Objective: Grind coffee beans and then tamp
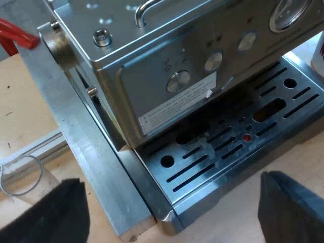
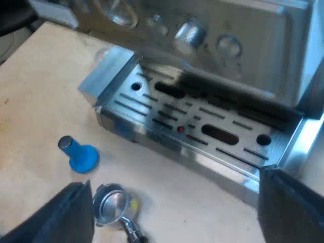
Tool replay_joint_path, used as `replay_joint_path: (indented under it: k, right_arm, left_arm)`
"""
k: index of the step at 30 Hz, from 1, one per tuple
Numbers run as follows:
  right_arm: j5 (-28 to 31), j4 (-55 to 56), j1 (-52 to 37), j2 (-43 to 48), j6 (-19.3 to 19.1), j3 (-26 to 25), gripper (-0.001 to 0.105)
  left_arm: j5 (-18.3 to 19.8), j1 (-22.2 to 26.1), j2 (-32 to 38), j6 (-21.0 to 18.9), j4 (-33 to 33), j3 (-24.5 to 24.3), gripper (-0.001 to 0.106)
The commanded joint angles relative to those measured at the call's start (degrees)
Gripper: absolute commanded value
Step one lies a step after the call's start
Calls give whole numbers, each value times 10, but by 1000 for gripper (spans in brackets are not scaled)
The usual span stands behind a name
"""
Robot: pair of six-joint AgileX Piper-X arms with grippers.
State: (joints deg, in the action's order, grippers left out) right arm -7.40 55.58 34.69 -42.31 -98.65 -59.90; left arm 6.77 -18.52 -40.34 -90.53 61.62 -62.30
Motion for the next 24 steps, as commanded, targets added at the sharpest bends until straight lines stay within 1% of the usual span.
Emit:
replay_joint_path:
  k: [1, 2, 3, 4, 6, 7, 8, 9, 10, 12, 13, 15, 17, 19, 21, 24]
  right_arm:
    - [-42, 17, -80, 1, -25, -5, 69]
    - [-53, 23, -107, 1, -34, -5, 69]
    - [-59, 29, -134, 1, -39, -5, 69]
    - [-64, 34, -147, 1, -43, -5, 69]
    - [-72, 43, -183, 1, -55, -5, 69]
    - [-78, 47, -206, 1, -62, -5, 69]
    - [-89, 53, -238, 1, -78, -5, 69]
    - [-99, 60, -266, 1, -87, -5, 69]
    - [-101, 63, -275, 1, -93, -5, 69]
    - [-107, 75, -329, 1, -111, -5, 69]
    - [-107, 78, -343, 1, -114, -5, 69]
    - [-105, 89, -386, 5, -141, -5, 69]
    - [-97, 88, -398, 12, -141, -5, 69]
    - [-95, 89, -399, 21, -149, -5, 69]
    - [-91, 98, -399, 37, -152, -5, 69]
    - [-91, 99, -399, 65, -152, -5, 69]
  left_arm:
    - [-6, 12, 1, -12, 2, -4, 71]
    - [-6, 18, 1, -12, 2, -4, 71]
    - [-5, 50, 1, -14, 4, -4, 71]
    - [-4, 61, 1, -14, 4, -4, 71]
    - [15, 89, 1, -14, 9, -4, 71]
    - [18, 97, 1, -14, 10, -4, 71]
    - [38, 126, 1, -14, 12, -4, 71]
    - [43, 134, 1, -15, 12, -4, 71]
    - [43, 135, 3, -15, 12, -4, 71]
    - [40, 136, 6, -15, 19, -4, 71]
    - [40, 136, 6, -15, 21, -4, 71]
    - [39, 136, 11, -15, 34, -4, 71]
    - [36, 136, 19, -13, 38, -4, 71]
    - [36, 136, 29, -13, 38, -4, 71]
    - [28, 136, 51, -13, 38, -2, 71]
    - [28, 136, 83, -13, 38, 7, 71]
